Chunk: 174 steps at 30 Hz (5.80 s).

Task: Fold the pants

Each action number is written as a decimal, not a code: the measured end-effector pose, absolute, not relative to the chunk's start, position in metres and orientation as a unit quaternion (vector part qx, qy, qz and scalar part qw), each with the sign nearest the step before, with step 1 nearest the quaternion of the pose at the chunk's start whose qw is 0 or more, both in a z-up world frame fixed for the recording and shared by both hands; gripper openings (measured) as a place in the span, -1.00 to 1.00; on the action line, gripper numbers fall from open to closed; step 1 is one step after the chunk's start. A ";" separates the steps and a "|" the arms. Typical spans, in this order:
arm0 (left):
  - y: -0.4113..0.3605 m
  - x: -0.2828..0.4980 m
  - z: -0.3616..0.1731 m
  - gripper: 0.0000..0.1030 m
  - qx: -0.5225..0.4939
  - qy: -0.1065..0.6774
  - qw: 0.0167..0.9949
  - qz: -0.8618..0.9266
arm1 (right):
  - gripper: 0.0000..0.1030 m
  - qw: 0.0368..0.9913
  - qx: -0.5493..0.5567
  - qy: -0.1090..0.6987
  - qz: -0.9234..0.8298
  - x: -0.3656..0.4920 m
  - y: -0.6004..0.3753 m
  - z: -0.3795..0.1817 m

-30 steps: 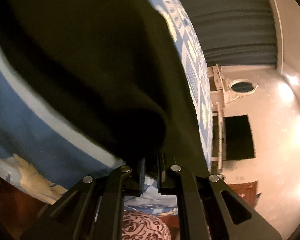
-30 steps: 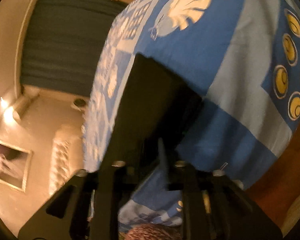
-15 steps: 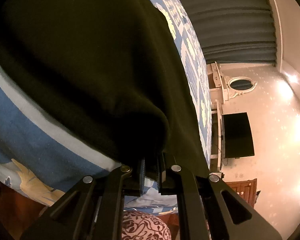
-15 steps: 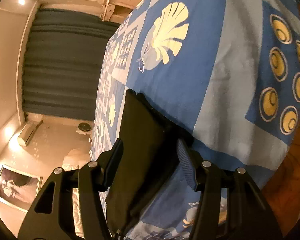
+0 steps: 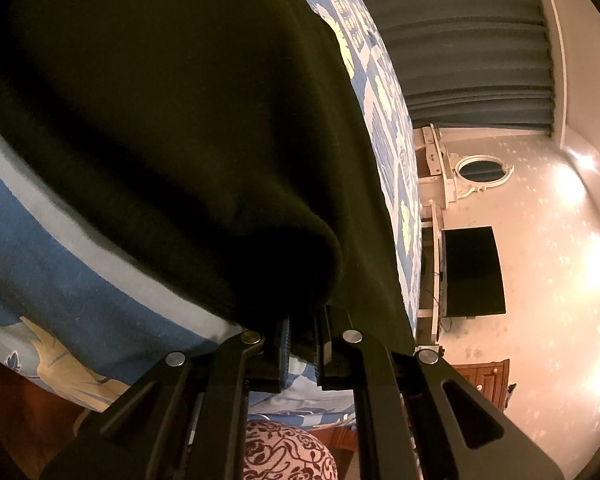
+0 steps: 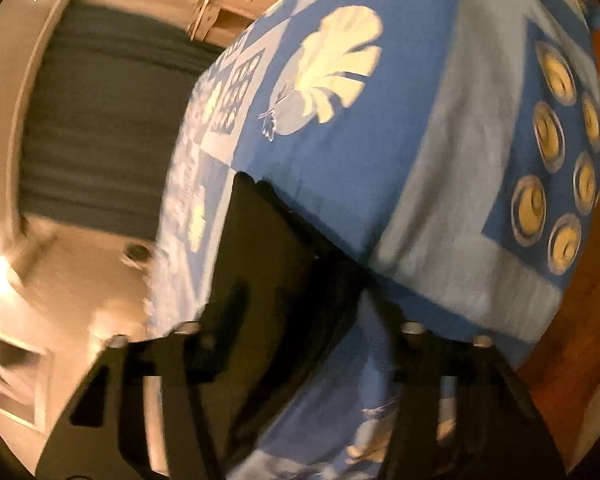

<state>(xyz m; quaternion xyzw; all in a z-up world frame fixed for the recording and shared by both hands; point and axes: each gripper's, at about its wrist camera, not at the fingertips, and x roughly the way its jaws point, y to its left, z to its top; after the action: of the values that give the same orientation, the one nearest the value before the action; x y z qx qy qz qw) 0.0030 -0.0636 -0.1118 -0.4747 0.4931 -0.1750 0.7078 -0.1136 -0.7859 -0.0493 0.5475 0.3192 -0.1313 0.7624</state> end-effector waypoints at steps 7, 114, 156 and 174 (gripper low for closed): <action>-0.069 0.004 -0.110 -0.83 -0.465 0.493 0.712 -0.184 | -0.74 0.831 0.454 0.304 -0.105 -0.089 -0.790 -0.003; 0.210 0.026 -0.058 -0.83 -0.485 0.387 0.776 0.115 | 0.42 0.668 0.582 0.448 0.119 -0.059 -0.562 -0.099; 0.148 0.071 -0.025 0.52 -0.283 0.388 0.877 0.006 | 0.76 0.760 0.554 0.339 -0.030 -0.098 -0.819 -0.058; 0.133 0.078 -0.059 0.74 -0.226 0.445 0.866 -0.026 | -0.76 0.729 0.570 0.378 -0.007 -0.067 -0.790 -0.081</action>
<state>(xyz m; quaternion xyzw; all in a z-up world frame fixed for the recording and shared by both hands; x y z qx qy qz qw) 0.0783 0.1335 -0.0587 -0.2256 0.4453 -0.0257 0.8661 -0.0672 -0.7903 -0.0805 0.5703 0.3776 -0.0070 0.7295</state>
